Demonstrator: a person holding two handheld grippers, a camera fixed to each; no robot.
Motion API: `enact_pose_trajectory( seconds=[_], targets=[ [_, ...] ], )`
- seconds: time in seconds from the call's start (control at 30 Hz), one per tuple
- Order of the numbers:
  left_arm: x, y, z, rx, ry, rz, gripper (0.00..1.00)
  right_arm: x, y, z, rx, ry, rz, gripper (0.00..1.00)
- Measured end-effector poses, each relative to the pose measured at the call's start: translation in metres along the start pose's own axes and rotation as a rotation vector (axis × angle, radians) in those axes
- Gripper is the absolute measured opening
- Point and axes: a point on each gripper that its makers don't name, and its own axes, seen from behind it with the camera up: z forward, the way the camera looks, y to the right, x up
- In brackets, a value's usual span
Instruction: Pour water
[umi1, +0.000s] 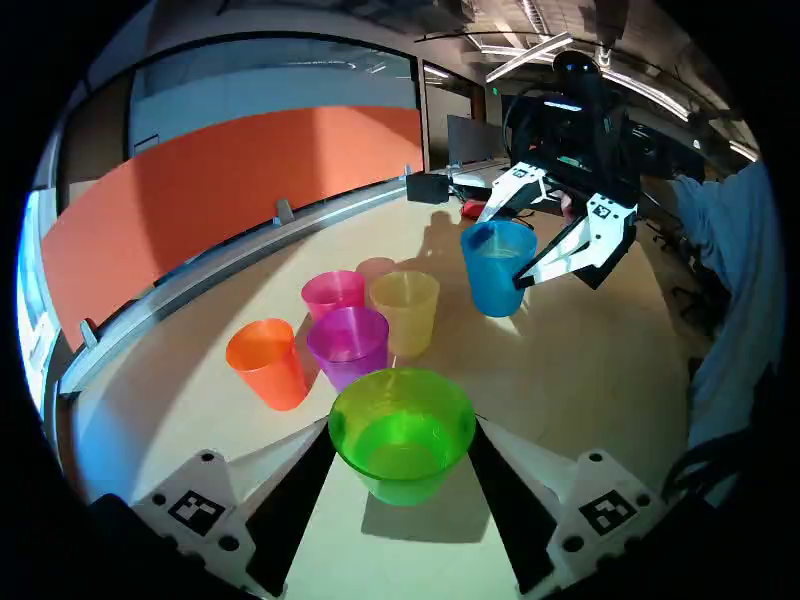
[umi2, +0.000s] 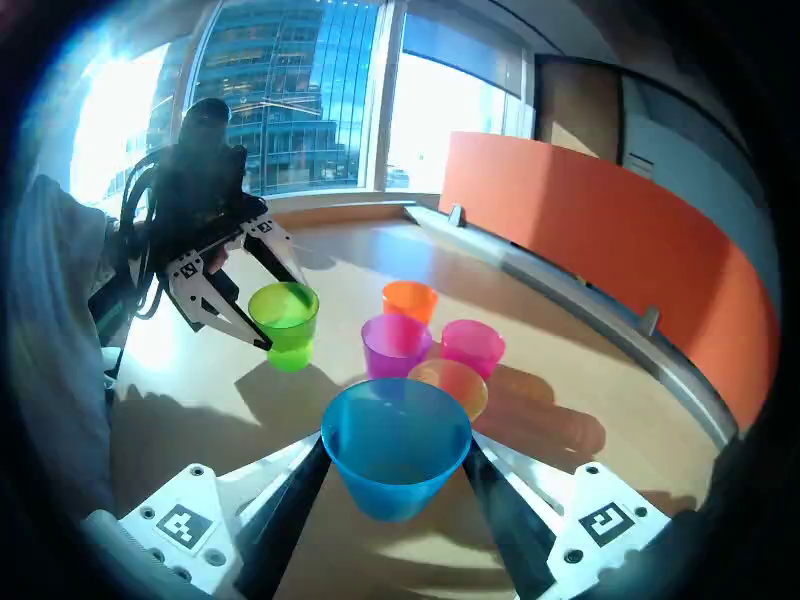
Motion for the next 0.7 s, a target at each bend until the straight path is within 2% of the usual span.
enact_pose_trajectory(
  seconds=[0.7],
  targets=[
    [-0.020, -0.003, 0.014, -0.009, -0.021, -0.026, 0.87, -0.017, -0.001, 0.011, 0.004, -0.030, 0.010, 0.92]
  ],
)
